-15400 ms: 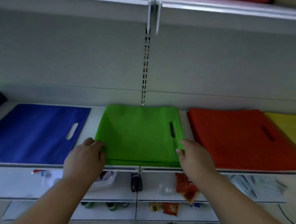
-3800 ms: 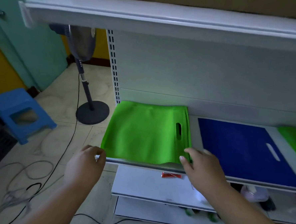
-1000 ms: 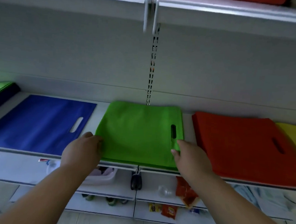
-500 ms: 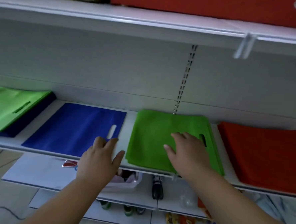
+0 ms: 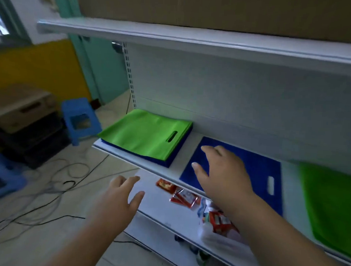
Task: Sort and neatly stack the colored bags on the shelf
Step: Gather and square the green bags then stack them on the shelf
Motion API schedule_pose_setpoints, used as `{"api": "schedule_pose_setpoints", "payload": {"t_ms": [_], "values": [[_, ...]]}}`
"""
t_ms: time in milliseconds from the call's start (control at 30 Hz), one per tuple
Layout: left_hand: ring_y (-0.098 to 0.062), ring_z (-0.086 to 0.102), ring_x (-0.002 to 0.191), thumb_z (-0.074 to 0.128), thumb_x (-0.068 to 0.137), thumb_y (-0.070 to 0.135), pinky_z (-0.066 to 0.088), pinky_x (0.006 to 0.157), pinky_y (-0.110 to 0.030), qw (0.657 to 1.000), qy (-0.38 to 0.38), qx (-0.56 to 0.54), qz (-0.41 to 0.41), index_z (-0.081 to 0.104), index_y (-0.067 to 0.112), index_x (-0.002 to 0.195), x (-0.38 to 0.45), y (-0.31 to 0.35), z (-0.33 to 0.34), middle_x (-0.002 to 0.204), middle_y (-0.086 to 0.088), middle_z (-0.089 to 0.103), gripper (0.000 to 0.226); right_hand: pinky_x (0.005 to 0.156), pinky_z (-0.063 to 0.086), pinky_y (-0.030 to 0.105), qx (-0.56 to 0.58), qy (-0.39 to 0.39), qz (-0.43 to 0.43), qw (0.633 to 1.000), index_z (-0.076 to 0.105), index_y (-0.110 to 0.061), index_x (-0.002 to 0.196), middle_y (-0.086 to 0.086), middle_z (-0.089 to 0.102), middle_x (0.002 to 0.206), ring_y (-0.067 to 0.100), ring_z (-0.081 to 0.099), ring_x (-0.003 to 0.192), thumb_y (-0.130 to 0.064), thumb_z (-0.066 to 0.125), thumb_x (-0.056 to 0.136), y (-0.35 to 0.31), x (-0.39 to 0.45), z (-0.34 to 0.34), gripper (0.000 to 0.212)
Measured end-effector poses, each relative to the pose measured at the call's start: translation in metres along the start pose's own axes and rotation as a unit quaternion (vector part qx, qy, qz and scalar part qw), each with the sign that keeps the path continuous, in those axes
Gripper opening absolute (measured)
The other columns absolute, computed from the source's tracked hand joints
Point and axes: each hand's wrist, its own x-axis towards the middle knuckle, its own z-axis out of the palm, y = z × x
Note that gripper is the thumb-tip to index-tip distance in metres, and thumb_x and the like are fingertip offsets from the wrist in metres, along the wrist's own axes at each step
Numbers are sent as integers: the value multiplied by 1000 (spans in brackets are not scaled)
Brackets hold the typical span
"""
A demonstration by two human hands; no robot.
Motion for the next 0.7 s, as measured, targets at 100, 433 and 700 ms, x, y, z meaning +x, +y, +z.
{"api": "schedule_pose_setpoints", "payload": {"t_ms": [100,433,700], "values": [[-10,54,76,50,93,51,46,65,-29,999,13,-20,-23,54,34,132,24,-36,1,108,9,51,44,94,44,40,1,-2,-13,1000,43,-19,138,4,54,128,23,50,116,-51,42,97,-23,33,15,52],[-16,61,82,49,94,51,41,56,-26,996,15,44,-71,54,37,131,112,-112,-16,114,9,58,41,75,48,39,-37,0,2,999,62,-10,110,13,65,98,34,60,88,-45,59,89,-60,141,74,40],[-20,56,77,44,96,51,41,57,-27,997,-61,38,-29,43,33,139,188,-167,-19,121,2,48,47,73,45,35,-91,-32,134,986,63,-13,111,9,70,94,32,57,93,-49,53,91,-98,128,120,43]]}}
